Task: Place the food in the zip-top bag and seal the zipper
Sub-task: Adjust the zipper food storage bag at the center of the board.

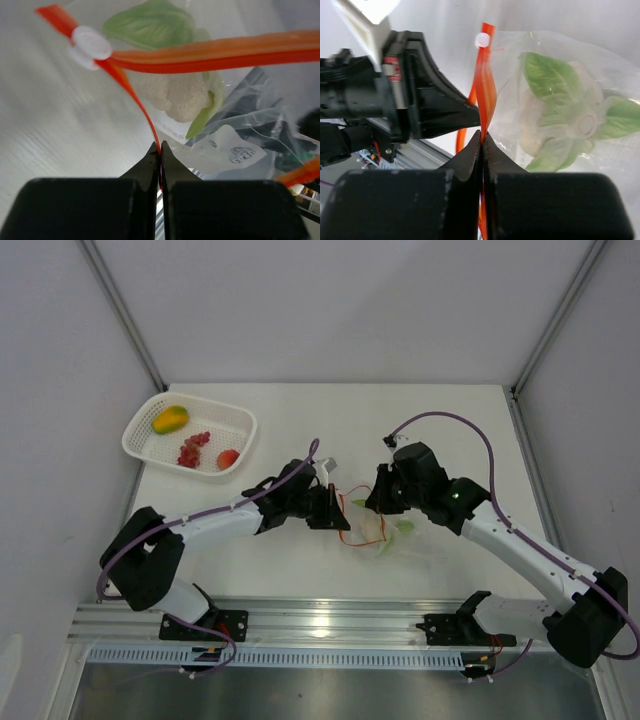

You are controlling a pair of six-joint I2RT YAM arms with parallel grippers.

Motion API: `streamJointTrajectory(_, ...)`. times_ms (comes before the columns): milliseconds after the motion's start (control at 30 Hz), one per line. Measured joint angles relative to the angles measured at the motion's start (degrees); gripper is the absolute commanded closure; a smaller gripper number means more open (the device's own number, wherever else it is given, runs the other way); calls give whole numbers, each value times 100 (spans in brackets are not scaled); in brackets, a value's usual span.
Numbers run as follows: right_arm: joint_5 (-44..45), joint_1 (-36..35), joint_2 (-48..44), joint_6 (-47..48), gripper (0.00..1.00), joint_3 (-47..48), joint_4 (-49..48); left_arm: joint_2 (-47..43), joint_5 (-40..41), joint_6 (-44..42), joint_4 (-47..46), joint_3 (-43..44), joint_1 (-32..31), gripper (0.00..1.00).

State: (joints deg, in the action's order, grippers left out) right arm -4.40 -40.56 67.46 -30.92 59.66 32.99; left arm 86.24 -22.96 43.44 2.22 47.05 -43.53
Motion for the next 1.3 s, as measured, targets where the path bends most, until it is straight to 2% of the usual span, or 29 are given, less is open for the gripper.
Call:
streamJointTrajectory(433,433,0,-859,468,100,-9,173,-557,-813,-258,348,1585,-153,100)
streamJointTrajectory(600,688,0,-988,507,100,-9,286,-636,-811,-358,603,1661,-175,99)
streamJointTrajectory(800,986,0,-1132,507,100,-68,444,-654,-448,-494,1130,1659,-177,99)
streamJointTrajectory(833,1016,0,-1172,507,100,-68,466,-660,-391,-503,1198,1659,-177,96)
streamJointTrajectory(867,1040,0,-1209,507,100,-68,483,-678,-293,-533,1283,1657,-177,83)
streamJointTrajectory(967,1086,2,-1266,509,100,-68,496,-732,-140,-640,1471,1652,-173,66)
streamJointTrajectory(1000,1093,2,-1268,509,100,-68,496,-756,-103,-662,1523,1650,-170,50)
streamJointTrajectory(1067,1106,2,-1263,511,100,-68,496,-815,-9,-691,1593,1650,-153,35)
streamJointTrajectory(1167,1110,2,-1263,529,100,-68,496,-942,118,-774,1707,1650,-107,22)
streamJointTrajectory(1233,1128,2,-1263,553,100,-68,496,-1060,229,-815,1823,1650,-55,6)
streamJointTrajectory(1300,1163,2,-1261,575,100,-68,496,-1222,382,-870,1945,1650,33,1)
